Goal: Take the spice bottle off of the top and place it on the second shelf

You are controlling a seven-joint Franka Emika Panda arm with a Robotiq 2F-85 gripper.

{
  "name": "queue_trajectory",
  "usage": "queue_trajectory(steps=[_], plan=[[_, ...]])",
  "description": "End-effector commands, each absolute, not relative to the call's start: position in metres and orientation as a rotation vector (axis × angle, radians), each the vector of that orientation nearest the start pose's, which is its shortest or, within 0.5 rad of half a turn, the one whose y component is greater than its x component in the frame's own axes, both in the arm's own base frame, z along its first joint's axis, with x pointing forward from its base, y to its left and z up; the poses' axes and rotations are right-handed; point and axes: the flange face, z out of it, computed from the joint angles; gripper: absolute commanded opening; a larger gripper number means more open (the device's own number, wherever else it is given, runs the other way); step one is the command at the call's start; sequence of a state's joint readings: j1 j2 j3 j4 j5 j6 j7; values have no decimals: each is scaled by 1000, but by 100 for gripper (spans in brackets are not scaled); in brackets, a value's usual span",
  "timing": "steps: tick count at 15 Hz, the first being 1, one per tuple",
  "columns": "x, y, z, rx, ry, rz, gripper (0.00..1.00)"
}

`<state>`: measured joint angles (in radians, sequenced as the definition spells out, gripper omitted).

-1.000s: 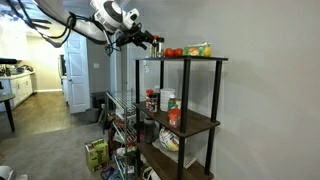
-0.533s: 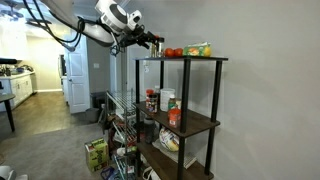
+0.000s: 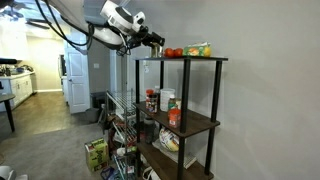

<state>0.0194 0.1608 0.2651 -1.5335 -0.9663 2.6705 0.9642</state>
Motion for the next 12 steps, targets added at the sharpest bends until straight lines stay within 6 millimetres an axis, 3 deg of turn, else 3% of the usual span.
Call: queue_trajectory(steps=[1,4,5,12], plan=[[634,194,673,-2659,138,-1867,100],[634,196,671,-2645,159,-1881,100],[634,197,670,-2640,156,-1879,78],[633,200,668,-2629,162,-1876,34]])
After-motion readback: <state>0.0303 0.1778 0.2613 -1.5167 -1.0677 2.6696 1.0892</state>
